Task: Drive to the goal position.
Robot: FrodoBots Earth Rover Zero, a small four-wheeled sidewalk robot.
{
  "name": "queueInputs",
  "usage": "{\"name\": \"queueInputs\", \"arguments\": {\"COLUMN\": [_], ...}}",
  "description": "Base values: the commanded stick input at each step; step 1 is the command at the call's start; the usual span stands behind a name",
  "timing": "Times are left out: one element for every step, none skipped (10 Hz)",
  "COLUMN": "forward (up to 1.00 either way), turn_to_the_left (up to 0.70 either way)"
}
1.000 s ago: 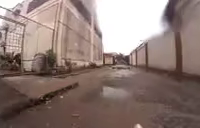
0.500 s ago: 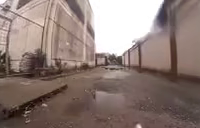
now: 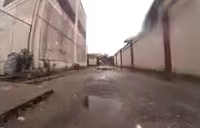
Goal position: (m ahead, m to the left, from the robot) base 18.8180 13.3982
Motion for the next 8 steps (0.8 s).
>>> {"name": "queueInputs", "arguments": {"forward": [0.7,0.7,0.7,0.7,0.7,0.7,0.7,0.7], "turn_to_the_left": [-0.23,-0.23,-0.23,-0.23,-0.23,0.12,0.12,0.12]}}
